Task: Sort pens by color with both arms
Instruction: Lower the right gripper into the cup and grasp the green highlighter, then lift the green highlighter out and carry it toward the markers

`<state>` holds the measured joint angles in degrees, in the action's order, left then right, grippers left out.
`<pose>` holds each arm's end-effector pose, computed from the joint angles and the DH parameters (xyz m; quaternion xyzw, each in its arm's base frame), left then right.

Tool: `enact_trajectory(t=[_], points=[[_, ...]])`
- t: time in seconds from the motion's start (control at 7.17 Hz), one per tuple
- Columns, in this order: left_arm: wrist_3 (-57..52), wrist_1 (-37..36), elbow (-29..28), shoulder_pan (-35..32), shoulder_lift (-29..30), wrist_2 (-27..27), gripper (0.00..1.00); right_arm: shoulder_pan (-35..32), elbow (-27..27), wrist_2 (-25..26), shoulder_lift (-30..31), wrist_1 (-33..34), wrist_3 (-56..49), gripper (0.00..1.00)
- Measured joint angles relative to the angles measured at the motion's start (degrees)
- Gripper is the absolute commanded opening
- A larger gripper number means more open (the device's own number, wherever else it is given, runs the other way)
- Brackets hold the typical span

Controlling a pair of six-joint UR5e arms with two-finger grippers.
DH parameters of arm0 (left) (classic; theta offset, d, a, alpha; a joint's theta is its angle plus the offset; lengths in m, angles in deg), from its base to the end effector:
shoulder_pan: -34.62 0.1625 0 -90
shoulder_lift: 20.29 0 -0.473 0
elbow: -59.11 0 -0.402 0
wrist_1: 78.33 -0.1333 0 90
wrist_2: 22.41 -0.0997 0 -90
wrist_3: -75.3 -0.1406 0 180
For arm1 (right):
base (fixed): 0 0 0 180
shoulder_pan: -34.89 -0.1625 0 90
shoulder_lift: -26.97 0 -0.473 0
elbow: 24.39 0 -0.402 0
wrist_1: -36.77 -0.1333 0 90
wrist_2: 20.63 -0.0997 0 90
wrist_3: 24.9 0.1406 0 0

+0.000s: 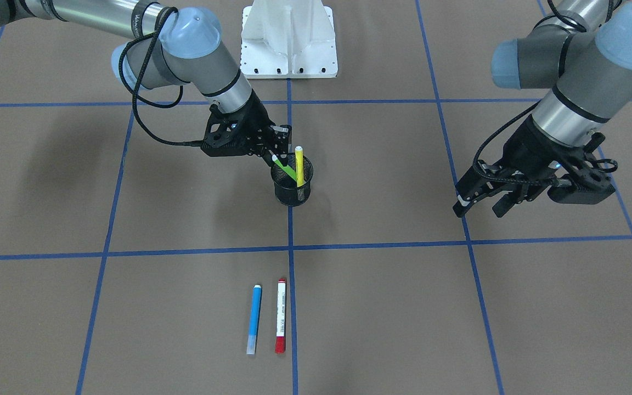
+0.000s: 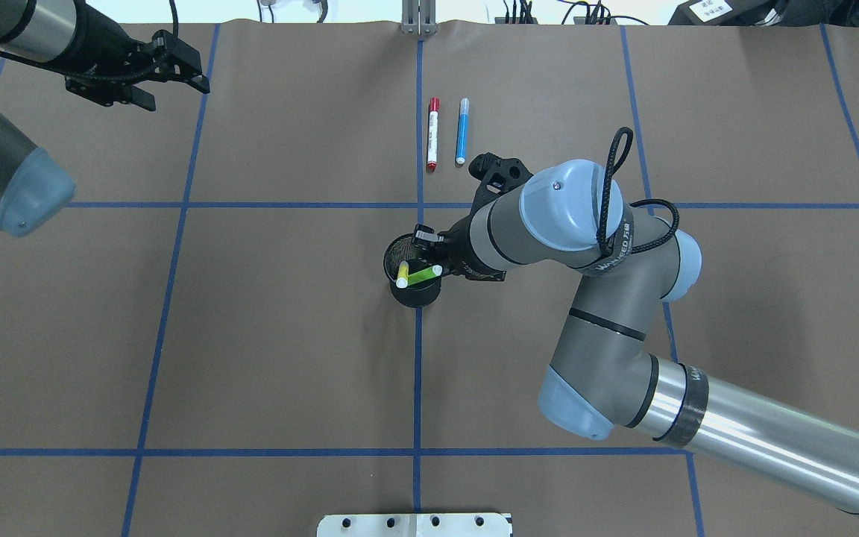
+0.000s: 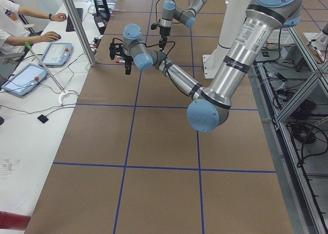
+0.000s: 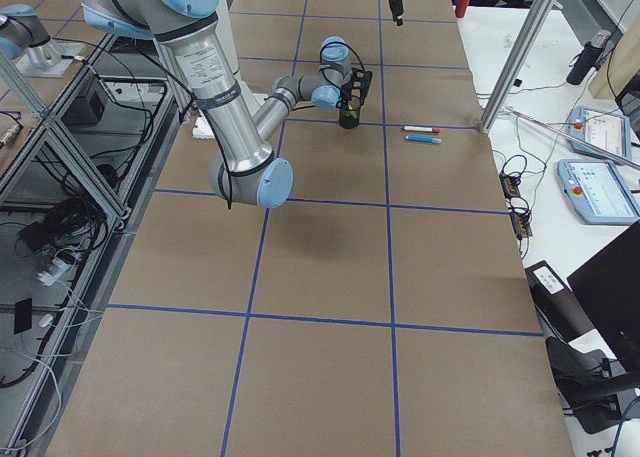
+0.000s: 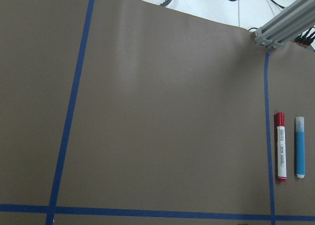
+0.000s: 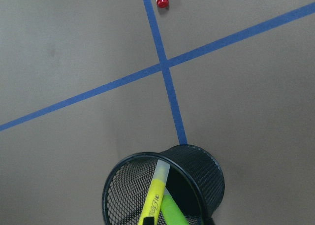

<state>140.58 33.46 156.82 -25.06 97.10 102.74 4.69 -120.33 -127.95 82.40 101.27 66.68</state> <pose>0.3068 -0.6283 0.3306 0.1083 0.5147 -0.1146 0.8427 -0.5911 -0.4499 0.2543 0.0107 -0.5530 0.1481 0.8198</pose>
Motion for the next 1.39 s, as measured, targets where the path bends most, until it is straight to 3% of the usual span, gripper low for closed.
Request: enact_trajectory(t=[0.84, 1.39], points=[[0.28, 0.00, 0.00, 0.08, 0.04, 0.00, 0.88, -1.54, -2.54, -0.93, -0.13, 1.28, -0.28, 0.00], [0.12, 0.08, -0.49, 0.17, 0.04, 0.00, 0.88, -10.48, -7.49, -8.04, -5.04, 13.66, -3.72, 0.00]])
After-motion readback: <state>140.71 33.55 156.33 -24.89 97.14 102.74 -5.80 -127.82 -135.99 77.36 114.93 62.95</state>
